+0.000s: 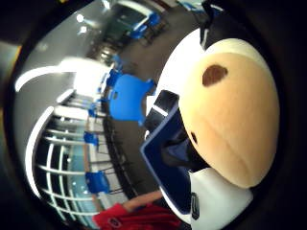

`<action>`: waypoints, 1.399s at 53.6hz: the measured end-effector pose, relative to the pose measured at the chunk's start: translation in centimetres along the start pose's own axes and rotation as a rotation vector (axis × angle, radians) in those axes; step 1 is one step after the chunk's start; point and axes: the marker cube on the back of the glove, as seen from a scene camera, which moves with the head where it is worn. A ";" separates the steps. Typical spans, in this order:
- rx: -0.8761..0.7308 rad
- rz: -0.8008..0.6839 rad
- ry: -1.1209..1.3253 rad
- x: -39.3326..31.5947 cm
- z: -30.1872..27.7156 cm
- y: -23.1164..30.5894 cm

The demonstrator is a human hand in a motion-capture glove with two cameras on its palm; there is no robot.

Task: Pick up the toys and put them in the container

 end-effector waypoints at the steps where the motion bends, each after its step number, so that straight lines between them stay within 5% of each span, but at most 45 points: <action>1: -0.015 0.000 -0.001 0.1 0.0 0.1; 8: -0.103 -0.002 0.000 0.9 -0.2 1.2; 20: 0.043 0.089 -0.050 7.3 -3.5 3.7; 42: -0.083 0.335 0.383 23.3 -2.1 10.6; 75: -0.294 0.412 0.331 29.4 3.1 12.6</action>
